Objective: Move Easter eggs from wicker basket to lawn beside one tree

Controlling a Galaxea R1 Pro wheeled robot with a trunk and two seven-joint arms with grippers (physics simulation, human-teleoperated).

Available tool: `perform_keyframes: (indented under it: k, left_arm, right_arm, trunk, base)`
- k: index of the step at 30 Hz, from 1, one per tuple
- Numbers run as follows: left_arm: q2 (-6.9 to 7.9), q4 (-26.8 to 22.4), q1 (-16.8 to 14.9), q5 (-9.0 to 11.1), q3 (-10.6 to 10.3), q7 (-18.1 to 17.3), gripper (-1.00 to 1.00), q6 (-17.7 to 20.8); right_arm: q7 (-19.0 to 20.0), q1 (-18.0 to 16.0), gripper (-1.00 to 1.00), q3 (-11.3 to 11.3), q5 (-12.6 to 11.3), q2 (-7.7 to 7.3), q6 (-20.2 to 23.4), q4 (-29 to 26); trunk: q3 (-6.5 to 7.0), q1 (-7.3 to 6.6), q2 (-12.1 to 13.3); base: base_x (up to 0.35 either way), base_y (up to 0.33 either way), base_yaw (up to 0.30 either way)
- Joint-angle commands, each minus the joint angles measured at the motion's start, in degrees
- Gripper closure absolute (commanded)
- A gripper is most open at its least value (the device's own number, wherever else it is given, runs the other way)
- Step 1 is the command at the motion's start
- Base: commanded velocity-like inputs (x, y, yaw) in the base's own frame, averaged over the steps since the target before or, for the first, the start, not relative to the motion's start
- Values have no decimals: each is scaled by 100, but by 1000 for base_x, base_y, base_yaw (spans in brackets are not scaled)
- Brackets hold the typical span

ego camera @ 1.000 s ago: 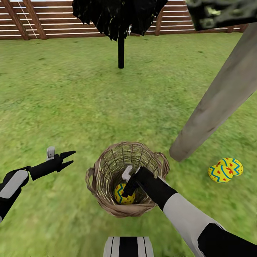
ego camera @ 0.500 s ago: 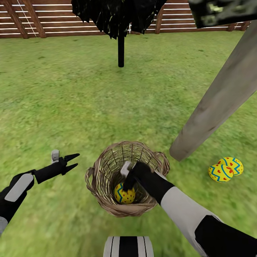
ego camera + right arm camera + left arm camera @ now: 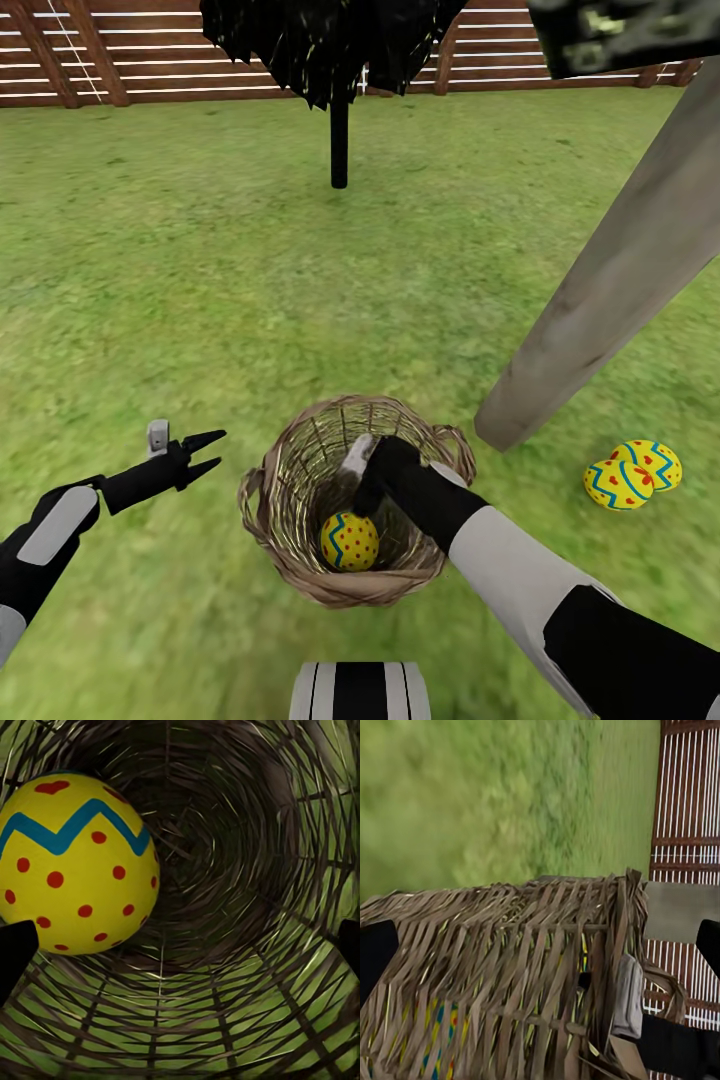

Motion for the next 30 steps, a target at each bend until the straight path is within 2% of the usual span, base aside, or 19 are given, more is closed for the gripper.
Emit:
perform_keyframes:
  k: [1, 2, 3, 8, 12, 24, 30]
  left_arm:
    - [4, 6, -4, 21, -13, -9, -100, 16]
    - [2, 9, -4, 21, -13, -9, -100, 16]
    - [2, 10, -5, 21, -13, -9, -100, 16]
    - [1, 6, -6, 16, -16, -8, -100, 15]
    - [1, 3, -6, 13, -21, -8, -100, 15]
    - [-2, 3, -2, 4, -21, 0, -100, 15]
    - [-7, 3, -4, 4, -21, 2, -100, 15]
  right_arm:
    - [53, -4, -100, 7, 94, 0, 44, -11]
    - [54, -5, -100, 7, 127, 0, 76, -15]
    - [56, -5, -100, 7, 546, 0, 106, -18]
    - [65, -5, -100, 7, 530, 0, 99, -25]
    - [271, -5, -100, 7, 521, 0, 92, -60]
    - [460, -5, -100, 15, 515, 0, 76, -493]
    - [606, -5, -100, 15, 512, 0, -160, -544]
  trunk:
    - [-4, -1, -2]
    - [-4, -1, -2]
    - [-4, -1, -2]
    - [-115, 12, -8]
    - [-203, 22, -14]
    - [-469, 53, -30]
    - [-602, 69, -38]
  base:
    - [0, 0, 0]
    - [0, 0, 0]
    - [0, 0, 0]
    - [0, 0, 0]
    - [0, 0, 0]
    - [0, 0, 0]
    - [0, 0, 0]
